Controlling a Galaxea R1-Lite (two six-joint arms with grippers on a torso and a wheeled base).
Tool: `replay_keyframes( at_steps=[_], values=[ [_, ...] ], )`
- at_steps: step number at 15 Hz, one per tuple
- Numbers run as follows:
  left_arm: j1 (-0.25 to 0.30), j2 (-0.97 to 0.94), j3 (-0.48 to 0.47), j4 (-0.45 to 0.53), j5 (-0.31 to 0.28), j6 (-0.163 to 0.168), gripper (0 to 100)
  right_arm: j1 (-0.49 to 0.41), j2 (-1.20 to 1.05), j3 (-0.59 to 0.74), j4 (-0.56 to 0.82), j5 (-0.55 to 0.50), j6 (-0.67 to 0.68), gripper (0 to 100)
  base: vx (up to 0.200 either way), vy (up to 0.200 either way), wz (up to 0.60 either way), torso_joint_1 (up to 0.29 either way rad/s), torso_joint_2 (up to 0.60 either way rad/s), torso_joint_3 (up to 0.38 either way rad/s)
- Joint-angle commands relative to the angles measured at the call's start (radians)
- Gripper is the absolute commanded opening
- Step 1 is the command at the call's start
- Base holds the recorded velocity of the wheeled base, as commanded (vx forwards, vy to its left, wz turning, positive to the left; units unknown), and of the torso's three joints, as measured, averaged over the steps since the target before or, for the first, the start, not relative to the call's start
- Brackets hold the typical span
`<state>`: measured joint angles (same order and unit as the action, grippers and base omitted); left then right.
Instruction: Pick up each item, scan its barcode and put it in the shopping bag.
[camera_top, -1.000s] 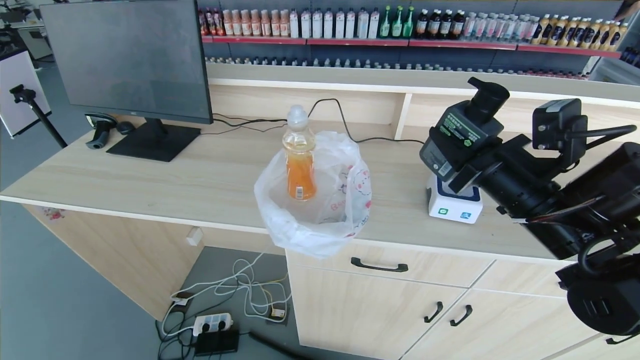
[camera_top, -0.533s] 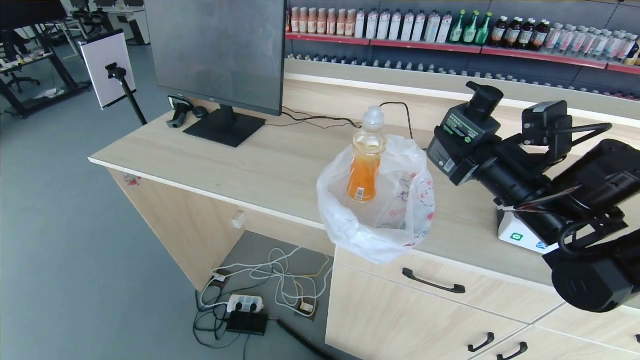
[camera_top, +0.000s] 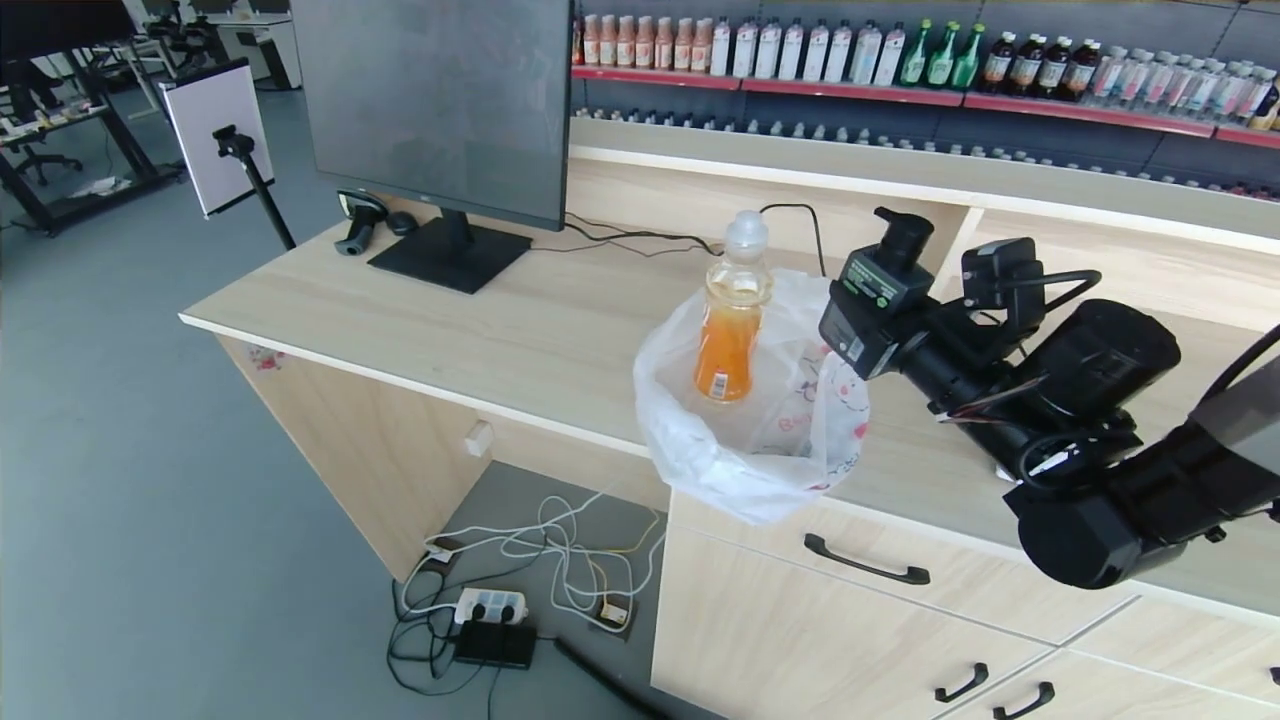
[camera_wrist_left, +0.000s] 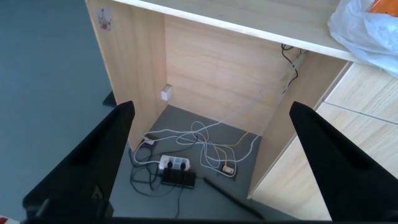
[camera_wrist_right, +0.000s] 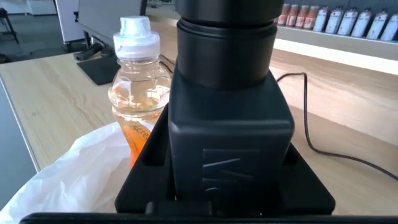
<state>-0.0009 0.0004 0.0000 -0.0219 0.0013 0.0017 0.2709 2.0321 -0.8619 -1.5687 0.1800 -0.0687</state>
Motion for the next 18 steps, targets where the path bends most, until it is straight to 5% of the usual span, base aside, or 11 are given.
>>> replay_keyframes(
  at_steps=[1, 18],
  values=[
    [0.001, 0.0, 0.0, -0.003, 0.0, 0.0, 100, 0.001, 0.089, -0.066, -0.002, 0.001, 0.017, 0, 0.0, 0.0, 0.0, 0.0, 0.0, 0.0],
    [-0.001, 0.0, 0.0, -0.001, -0.001, 0.006, 100, 0.028, 0.301, -0.269, -0.002, 0.001, 0.052, 0, 0.0, 0.0, 0.0, 0.0, 0.0, 0.0]
  ],
)
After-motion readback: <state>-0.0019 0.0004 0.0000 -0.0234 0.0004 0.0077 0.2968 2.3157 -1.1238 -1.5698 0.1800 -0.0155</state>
